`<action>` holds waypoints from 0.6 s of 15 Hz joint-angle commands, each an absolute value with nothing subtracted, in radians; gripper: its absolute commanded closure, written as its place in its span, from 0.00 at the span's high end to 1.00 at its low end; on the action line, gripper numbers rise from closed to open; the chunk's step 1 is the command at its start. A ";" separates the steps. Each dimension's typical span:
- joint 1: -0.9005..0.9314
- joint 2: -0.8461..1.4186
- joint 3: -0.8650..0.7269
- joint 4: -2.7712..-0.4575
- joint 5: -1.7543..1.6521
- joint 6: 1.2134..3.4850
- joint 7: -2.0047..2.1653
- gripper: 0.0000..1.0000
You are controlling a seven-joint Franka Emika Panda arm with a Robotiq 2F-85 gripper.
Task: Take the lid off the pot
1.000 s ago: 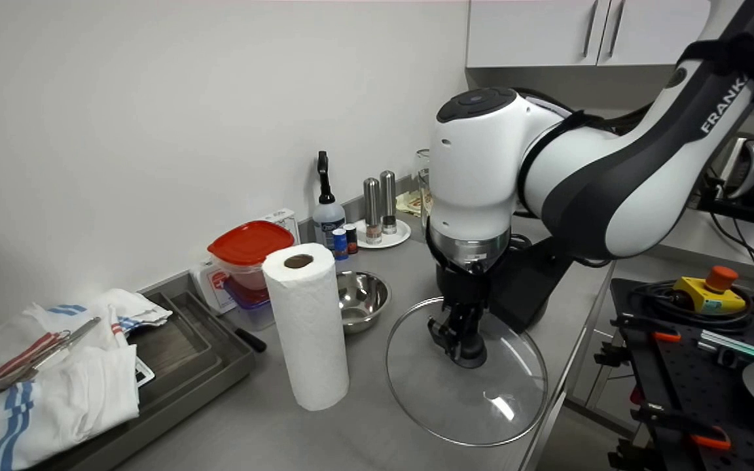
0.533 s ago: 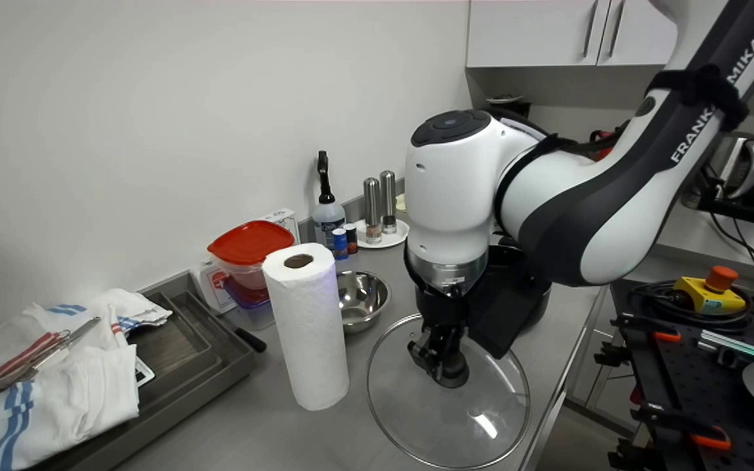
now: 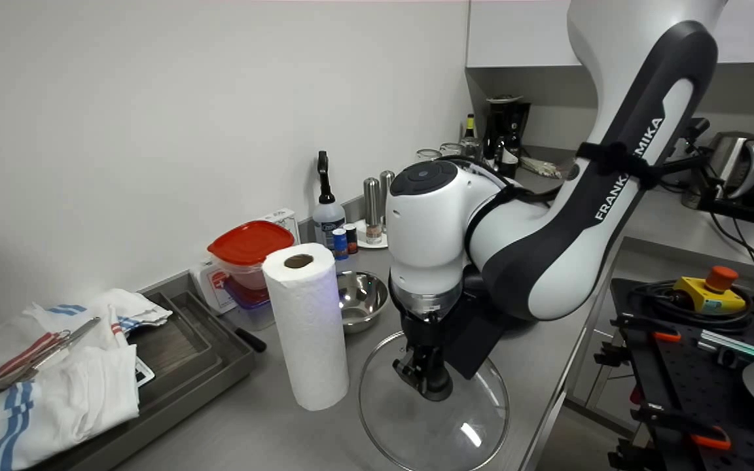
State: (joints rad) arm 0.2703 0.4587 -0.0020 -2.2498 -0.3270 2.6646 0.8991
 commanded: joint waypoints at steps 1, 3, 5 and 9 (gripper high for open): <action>0.289 0.516 -0.032 -2.198 -0.301 2.692 0.850 0.25; 0.282 0.539 -0.034 -2.187 -0.279 2.701 0.824 0.25; 0.275 0.558 -0.034 -2.179 -0.256 2.710 0.798 0.25; 0.261 0.579 -0.029 -2.175 -0.189 2.719 0.733 0.25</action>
State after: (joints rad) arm 0.2638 0.5665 -0.0266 -2.1949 -0.2445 2.7044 0.7977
